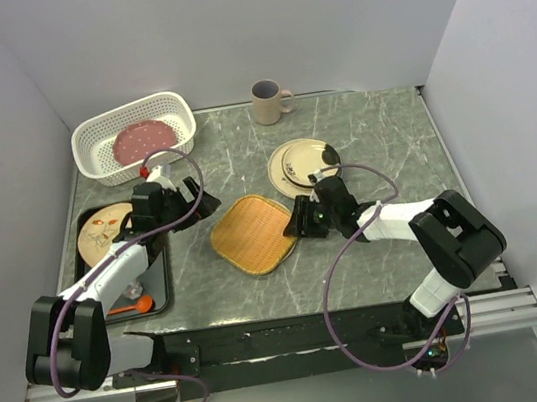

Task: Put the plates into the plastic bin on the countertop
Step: Pick up the plate at the center of the board.

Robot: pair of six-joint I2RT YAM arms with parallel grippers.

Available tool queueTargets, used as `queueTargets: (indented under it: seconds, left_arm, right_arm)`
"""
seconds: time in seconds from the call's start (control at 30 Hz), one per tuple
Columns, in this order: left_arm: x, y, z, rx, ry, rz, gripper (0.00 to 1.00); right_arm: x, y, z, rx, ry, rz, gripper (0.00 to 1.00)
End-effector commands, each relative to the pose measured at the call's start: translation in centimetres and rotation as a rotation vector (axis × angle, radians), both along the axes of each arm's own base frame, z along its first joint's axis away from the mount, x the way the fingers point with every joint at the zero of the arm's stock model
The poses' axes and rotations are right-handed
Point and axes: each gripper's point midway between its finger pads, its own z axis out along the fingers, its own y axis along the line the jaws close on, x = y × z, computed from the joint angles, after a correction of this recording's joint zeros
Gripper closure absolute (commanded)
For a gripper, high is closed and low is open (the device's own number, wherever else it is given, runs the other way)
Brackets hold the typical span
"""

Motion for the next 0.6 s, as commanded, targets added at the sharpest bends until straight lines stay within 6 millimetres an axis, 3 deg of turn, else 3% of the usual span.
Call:
queueTargets:
  seconds: [0.0,0.37,0.57]
  left_arm:
    - [0.1,0.1,0.5,0.017,-0.035,-0.006,0.01]
    - [0.2,-0.3,0.1,0.011,-0.03,-0.025,0.01]
    - [0.1,-0.4,-0.3,0.011,-0.023,-0.033,0.01]
  right_arm:
    - [0.9,0.8,1.1,0.054,-0.042,-0.01,0.5]
    - [1.1,0.4,1.2,0.047,-0.049,-0.037,0.89]
    - [1.0,0.2,2.8,0.06,-0.09,-0.036,0.97]
